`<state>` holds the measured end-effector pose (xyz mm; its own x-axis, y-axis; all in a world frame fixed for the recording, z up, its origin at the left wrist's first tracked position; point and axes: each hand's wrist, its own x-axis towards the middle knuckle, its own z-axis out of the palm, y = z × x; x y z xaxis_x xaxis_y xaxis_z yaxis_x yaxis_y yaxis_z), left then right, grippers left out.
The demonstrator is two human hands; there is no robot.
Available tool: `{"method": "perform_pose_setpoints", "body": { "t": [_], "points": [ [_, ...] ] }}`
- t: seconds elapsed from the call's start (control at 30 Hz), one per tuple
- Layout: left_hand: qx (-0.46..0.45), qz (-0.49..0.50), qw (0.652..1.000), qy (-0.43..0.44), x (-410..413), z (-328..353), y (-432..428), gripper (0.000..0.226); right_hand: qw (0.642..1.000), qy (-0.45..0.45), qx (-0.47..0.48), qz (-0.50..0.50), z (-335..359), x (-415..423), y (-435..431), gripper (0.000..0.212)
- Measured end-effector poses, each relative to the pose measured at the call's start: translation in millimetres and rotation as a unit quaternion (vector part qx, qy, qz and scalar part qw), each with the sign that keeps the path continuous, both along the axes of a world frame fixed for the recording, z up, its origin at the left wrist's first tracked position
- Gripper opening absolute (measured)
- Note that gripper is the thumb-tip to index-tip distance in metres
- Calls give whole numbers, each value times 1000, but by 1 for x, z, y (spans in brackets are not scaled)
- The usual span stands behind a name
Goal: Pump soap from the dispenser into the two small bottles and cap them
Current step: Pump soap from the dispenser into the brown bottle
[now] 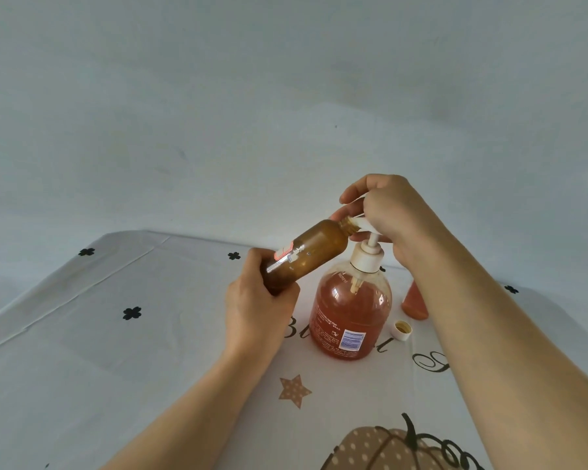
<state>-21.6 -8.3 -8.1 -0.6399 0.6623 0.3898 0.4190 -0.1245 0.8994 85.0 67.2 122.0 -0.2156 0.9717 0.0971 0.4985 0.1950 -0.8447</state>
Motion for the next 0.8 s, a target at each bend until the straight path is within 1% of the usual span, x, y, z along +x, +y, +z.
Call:
{"method": "perform_pose_setpoints", "body": {
  "t": [0.3, 0.43, 0.57, 0.67, 0.8],
  "points": [
    [9, 3, 1000, -6, 1, 1, 0, 27, 999, 19, -26, 0, -2, 1, -1, 43],
    [6, 3, 1000, -1, 2, 2, -1, 32, 1000, 12, -18, 4, -2, 2, -2, 42],
    [5, 0, 1000, 1, 2, 4, -1, 36, 1000, -11, 0, 16, 0, 4, -3, 41],
    [-5, 8, 1000, 0, 1, 1, -1, 36, 999, -26, -7, 40, -4, 7, -4, 39],
    [-35, 15, 999, 1, -1, -1, 4, 34, 996, -75, 0, 47, -8, 3, -2, 26]
  ]
}}
